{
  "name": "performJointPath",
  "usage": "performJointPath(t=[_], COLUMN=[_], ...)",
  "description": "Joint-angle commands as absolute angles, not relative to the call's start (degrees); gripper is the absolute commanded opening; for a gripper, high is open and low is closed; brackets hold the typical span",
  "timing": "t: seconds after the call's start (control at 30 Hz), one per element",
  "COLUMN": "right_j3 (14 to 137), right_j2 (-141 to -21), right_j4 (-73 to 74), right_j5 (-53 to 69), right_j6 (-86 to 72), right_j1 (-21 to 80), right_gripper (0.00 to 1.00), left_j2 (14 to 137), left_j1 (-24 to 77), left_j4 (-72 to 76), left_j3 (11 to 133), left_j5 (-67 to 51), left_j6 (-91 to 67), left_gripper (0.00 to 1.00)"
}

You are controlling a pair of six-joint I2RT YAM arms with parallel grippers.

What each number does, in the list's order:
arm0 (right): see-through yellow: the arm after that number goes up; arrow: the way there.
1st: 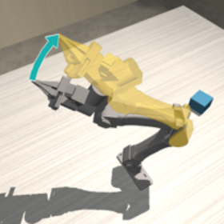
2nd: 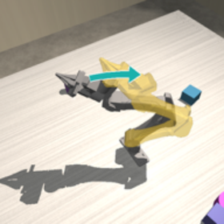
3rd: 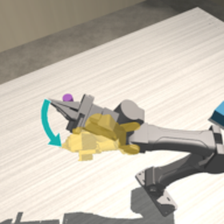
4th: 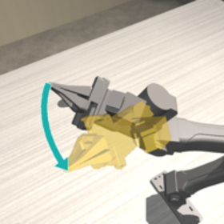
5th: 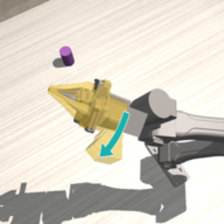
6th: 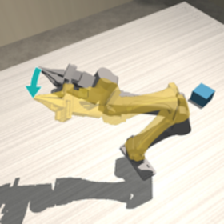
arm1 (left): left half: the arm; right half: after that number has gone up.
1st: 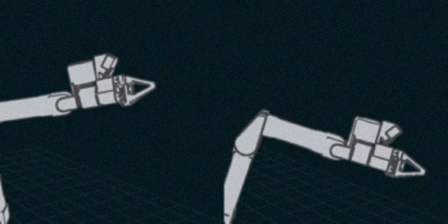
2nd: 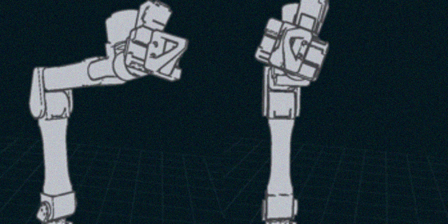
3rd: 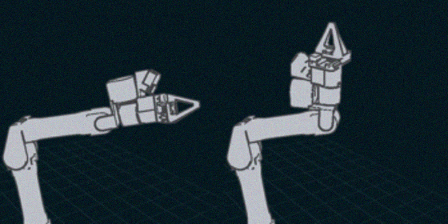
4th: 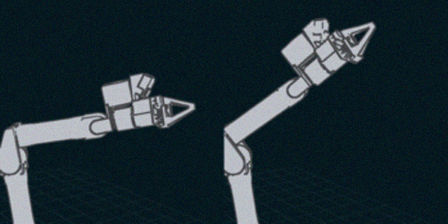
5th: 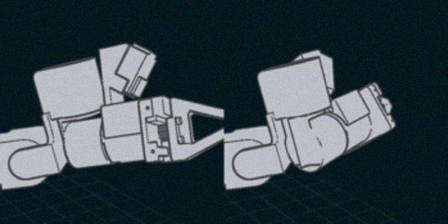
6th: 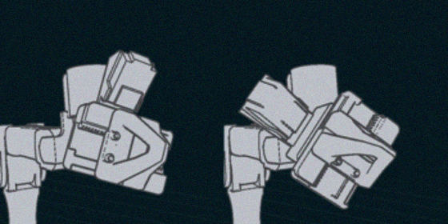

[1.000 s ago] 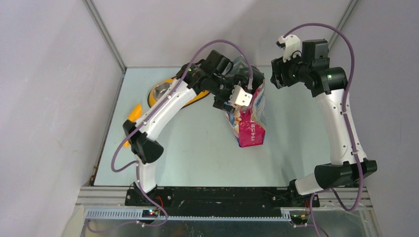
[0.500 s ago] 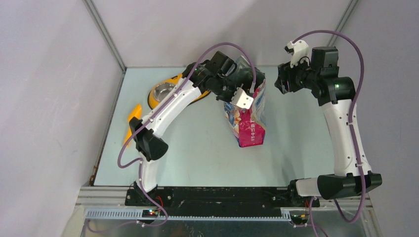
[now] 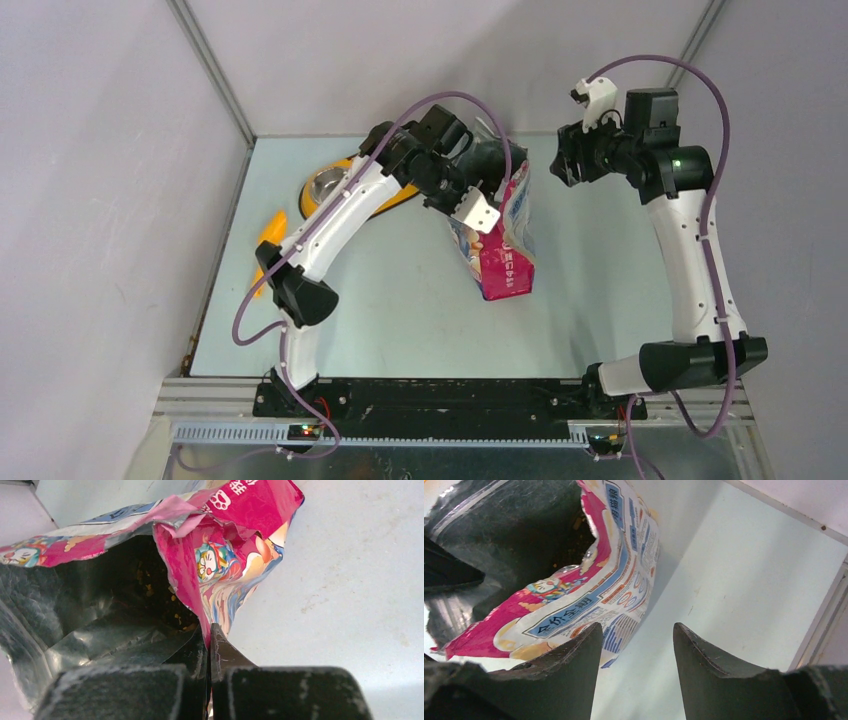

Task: Serve the pet food
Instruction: Open the pet food bag at the center of the board.

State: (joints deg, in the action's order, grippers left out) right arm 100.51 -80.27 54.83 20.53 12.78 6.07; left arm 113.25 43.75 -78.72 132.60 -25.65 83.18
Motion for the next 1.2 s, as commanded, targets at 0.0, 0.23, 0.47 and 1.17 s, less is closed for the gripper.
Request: performJointPath(t=[0.0,0.23,0.47,1.17], right_j3=[104.42,112.98,125.85,109.99], right_j2=[-82.39,-87.88,-96.9,-83.32], right_j4=[55.54,61.04,68.29,59.16], right_j5=[22.21,22.29,22.53,35.92], right_j6=[14.27,12.85,8.22,58.99], right_j1=[7.05,9.4,13.79,16.03], right_gripper=[0.57,0.58,0.6,0.99], left_j2=[106.0,105.74,105.43,102.98], left_j1=[44.12,44.13,44.15,44.12], left_j4=[-85.51,-84.01,-82.61,-79.78], left_j3=[138.12,139.56,138.77,135.11], left_j5=[-29.78,-33.37,-33.55,-35.12], left_j6=[87.85,84.67,82.74,74.17], left_gripper=[0.0,0.0,0.0,0.01])
